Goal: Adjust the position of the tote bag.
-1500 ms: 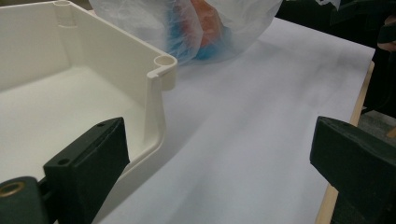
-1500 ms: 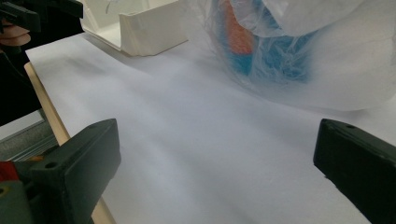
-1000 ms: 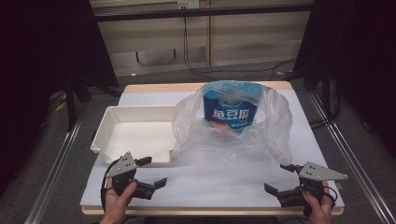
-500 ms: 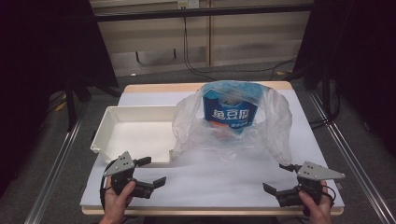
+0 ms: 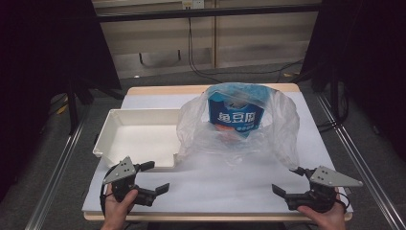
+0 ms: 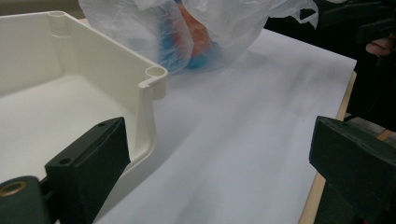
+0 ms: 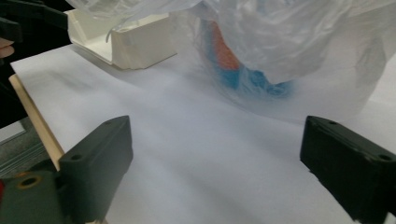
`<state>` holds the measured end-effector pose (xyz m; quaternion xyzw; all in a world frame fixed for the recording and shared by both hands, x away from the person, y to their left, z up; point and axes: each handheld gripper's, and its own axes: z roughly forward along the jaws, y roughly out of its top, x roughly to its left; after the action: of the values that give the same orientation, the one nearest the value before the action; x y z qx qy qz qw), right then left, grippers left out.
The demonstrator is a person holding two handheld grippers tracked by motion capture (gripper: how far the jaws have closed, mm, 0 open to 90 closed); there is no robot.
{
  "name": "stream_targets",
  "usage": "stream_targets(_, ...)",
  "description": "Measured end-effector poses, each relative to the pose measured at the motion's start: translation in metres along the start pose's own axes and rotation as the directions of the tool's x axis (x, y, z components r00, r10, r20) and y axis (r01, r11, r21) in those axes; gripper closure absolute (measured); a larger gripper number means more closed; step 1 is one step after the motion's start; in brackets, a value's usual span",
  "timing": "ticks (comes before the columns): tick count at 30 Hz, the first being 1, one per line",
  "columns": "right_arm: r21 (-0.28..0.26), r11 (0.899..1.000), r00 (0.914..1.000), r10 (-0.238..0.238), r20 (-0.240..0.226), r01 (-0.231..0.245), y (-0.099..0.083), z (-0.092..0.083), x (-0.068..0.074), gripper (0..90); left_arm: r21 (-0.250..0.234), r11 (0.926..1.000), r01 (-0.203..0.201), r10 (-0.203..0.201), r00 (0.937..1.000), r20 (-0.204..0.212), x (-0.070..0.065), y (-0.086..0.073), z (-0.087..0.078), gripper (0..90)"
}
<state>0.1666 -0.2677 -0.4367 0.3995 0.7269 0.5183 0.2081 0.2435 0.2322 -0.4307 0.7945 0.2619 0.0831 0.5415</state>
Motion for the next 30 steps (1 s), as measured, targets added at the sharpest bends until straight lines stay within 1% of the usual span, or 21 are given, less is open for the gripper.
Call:
stream_targets(1,0.005,1.0,1.0,0.0,0.005,0.0,0.0,-0.001,0.0,13.3,0.003,1.0,-0.002,0.002,1.0,0.001,-0.002,0.001,0.001,4.8)
stream_targets(2,0.008,1.0,1.0,0.004,-0.001,-0.004,0.001,-0.002,-0.001,18.4,0.01,0.9999,-0.005,0.005,1.0,0.002,-0.004,0.002,0.001,5.0)
stream_targets(4,0.007,1.0,0.9999,0.005,0.01,-0.005,0.001,-0.004,0.0,22.9,0.008,0.9999,-0.015,0.015,0.9999,-0.004,-0.009,0.003,0.003,5.6)
stream_targets(5,0.011,1.0,0.9999,0.01,0.013,-0.01,0.002,-0.005,0.0,25.0,0.014,0.9994,-0.033,0.033,0.9995,-0.004,-0.01,0.005,0.003,5.7)
stream_targets(6,0.009,1.0,0.9999,0.007,0.015,-0.007,0.003,-0.006,0.0,26.6,0.01,0.9994,-0.033,0.033,0.9994,0.005,-0.013,0.006,0.004,5.8)
stream_targets(7,0.009,1.0,0.9997,0.016,0.019,-0.017,0.004,-0.008,0.0,29.5,0.013,0.999,-0.043,0.043,0.999,0.009,-0.015,0.007,0.004,6.7)
stream_targets(8,0.008,1.0,0.9996,0.021,0.019,-0.021,0.005,-0.009,0.0,30.2,0.008,0.9992,-0.038,0.038,0.9992,0.01,-0.017,0.009,0.004,7.6)
stream_targets(10,0.01,1.0,0.9994,0.028,0.021,-0.028,0.006,-0.012,-0.001,32.6,0.015,0.9988,-0.047,0.047,0.9989,-0.004,-0.02,0.011,0.005,10.1)
stream_targets(11,0.011,1.0,0.9993,0.026,0.029,-0.026,0.007,-0.013,-0.001,34.6,0.009,0.9988,-0.048,0.048,0.9989,0.002,-0.021,0.012,0.006,10.4)
stream_targets(12,0.015,1.0,0.999,0.025,0.036,-0.025,0.007,-0.014,-0.001,38.2,0.013,0.9987,-0.049,0.049,0.9988,0.003,-0.022,0.013,0.007,11.3)
stream_targets(13,0.021,1.0,0.9995,0.02,0.026,-0.02,0.007,-0.016,-0.002,41.2,0.014,0.9983,-0.056,0.057,0.9983,-0.011,-0.023,0.013,0.006,11.8)
stream_targets(14,0.016,1.0,0.9993,0.026,0.025,-0.027,0.008,-0.017,-0.002,42.1,0.012,0.9981,-0.061,0.061,0.9981,-0.004,-0.023,0.014,0.006,12.4)
stream_targets(17,0.01,0.999,0.9987,0.04,0.032,-0.041,0.009,-0.023,-0.004,46.4,0.011,0.9982,-0.059,0.059,0.9978,-0.031,-0.025,0.016,0.004,13.4)
stream_targets(18,0.009,0.999,0.9988,0.042,0.025,-0.043,0.01,-0.025,-0.005,48.9,0.004,0.9986,-0.052,0.052,0.9982,-0.03,-0.026,0.016,0.004,13.8)
stream_targets(20,0.005,0.999,0.9992,0.038,0.008,-0.038,0.012,-0.029,-0.007,52.2,0.004,0.9981,-0.061,0.061,0.9977,-0.031,-0.026,0.017,0.003,15.9)
stream_targets(22,0.008,1.0,0.9997,0.023,0.003,-0.023,0.015,-0.032,-0.007,53.2,0.012,0.9977,-0.066,0.067,0.9973,-0.031,-0.027,0.018,0.004,18.4)
stream_targets(24,0.004,1.0,0.9999,0.013,-0.004,-0.013,0.02,-0.037,-0.007,55.9,0.011,0.997,-0.077,0.077,0.9968,-0.017,-0.028,0.02,0.004,21.3)
stream_targets(25,0.0,1.0,1.0,0.008,-0.005,-0.008,0.021,-0.039,-0.007,56.7,0.015,0.9965,-0.082,0.082,0.9964,-0.022,-0.029,0.021,0.004,22.6)
stream_targets(28,-0.01,1.0,1.0,0.003,-0.003,-0.004,0.027,-0.046,-0.007,59.5,-0.001,0.998,-0.064,0.064,0.998,-0.002,-0.029,0.023,0.005,27.2)
stream_targets(29,-0.013,1.0,1.0,0.006,-0.007,-0.006,0.029,-0.048,-0.007,60.4,0.0,0.9974,-0.072,0.072,0.9974,-0.006,-0.028,0.025,0.005,27.9)
stream_targets(30,-0.016,1.0,1.0,-0.006,-0.006,0.005,0.032,-0.051,-0.007,61.5,-0.002,0.9978,-0.066,0.066,0.9978,-0.001,-0.029,0.026,0.005,28.4)
